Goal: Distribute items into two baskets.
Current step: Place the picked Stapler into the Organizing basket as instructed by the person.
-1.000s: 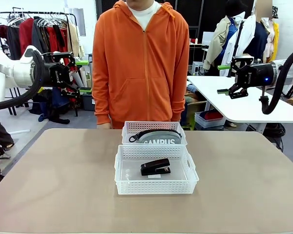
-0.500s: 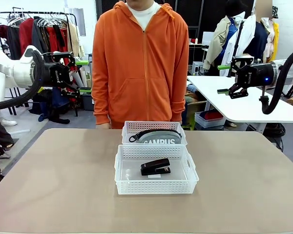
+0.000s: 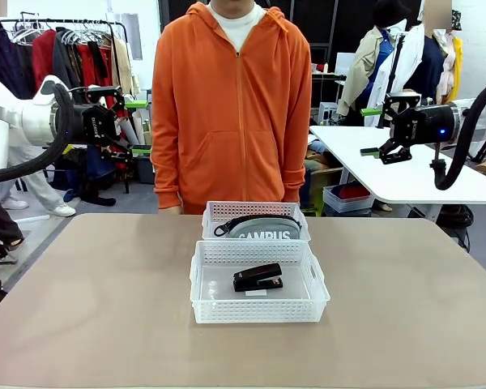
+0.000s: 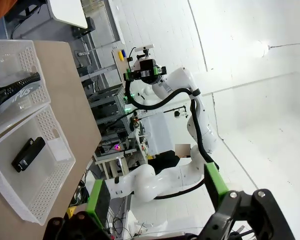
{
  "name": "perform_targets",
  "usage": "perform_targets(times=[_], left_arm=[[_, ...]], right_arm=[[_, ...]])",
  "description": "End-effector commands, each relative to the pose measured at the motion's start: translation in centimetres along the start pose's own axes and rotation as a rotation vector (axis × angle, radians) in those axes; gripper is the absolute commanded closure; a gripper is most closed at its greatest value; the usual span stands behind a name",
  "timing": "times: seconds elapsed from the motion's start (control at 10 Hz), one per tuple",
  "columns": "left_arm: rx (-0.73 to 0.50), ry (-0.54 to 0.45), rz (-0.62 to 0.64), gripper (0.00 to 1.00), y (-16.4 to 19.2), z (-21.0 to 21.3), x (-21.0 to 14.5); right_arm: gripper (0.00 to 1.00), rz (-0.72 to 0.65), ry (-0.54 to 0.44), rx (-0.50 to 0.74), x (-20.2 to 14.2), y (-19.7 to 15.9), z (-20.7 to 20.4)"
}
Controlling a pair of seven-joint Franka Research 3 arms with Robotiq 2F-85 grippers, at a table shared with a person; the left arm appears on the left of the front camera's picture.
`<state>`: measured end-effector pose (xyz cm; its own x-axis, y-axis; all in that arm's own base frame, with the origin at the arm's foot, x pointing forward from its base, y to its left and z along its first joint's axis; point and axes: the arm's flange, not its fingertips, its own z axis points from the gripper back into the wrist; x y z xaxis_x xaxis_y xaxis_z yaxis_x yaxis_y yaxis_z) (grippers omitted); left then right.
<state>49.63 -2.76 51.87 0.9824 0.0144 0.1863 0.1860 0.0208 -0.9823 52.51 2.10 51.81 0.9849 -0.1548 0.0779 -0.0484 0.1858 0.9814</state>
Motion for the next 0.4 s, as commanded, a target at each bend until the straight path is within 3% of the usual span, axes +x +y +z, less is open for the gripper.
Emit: perform_targets(times=[0.0, 0.3], left_arm=[[-0.001, -0.001, -0.003, 0.0, -0.2, 0.03, -0.06], [-0.001, -0.001, -0.003, 0.0, -0.2, 0.03, -0.06]], right_arm=[[0.0, 0.002, -0.009, 0.021, 0.0, 0.37, -0.02], [0.0, 0.002, -0.009, 0.021, 0.0, 0.37, -0.02]])
